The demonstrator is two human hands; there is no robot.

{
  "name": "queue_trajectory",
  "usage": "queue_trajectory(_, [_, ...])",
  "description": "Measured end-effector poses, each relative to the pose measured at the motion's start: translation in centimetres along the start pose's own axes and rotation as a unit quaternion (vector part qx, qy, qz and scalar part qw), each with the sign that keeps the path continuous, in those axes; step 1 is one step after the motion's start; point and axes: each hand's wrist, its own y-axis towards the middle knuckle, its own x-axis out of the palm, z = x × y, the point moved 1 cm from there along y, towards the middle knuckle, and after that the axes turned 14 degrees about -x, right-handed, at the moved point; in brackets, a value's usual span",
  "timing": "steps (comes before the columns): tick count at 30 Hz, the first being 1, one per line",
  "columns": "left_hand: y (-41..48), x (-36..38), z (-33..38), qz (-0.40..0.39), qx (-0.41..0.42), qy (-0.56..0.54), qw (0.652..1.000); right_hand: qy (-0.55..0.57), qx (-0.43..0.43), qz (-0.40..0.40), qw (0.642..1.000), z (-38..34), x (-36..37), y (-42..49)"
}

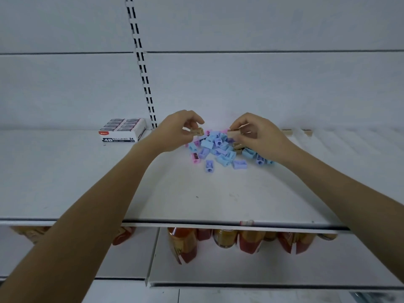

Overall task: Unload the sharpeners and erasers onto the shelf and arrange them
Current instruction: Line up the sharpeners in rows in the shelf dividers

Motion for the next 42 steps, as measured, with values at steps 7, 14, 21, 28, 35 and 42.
queue_trajectory(7, [0.2,-0.5,0.4,0.024,0.035,0.014,0.999,-0.073,-0.049,-0.014,0.996,0.5,0.3,0.6])
queue_trajectory(14, [0.7,1.1,3.3,0.012,0.068,-0.028,0.997,-0.136,-0.082,-0.026,0.987,1.7,-1.3,0.2])
queue_trajectory(21, [2.0,4.3,7.7,-0.014,0.072,-0.094,0.993,-0.142,-0.099,0.007,0.985,4.2,-6.1,-1.8])
queue_trajectory(28, [4.0,9.4,12.3,-0.036,0.054,-0.155,0.986,-0.143,-0.064,0.048,0.986,8.1,-13.7,-5.1])
queue_trajectory(35, [5.8,14.3,17.4,-0.012,0.067,-0.104,0.992,-0.16,-0.03,0.067,0.984,12.2,-20.4,-8.5])
queue_trajectory(42, [7.2,18.8,21.4,0.021,0.04,-0.117,0.992,-0.182,-0.002,0.038,0.983,14.9,-24.2,-9.0])
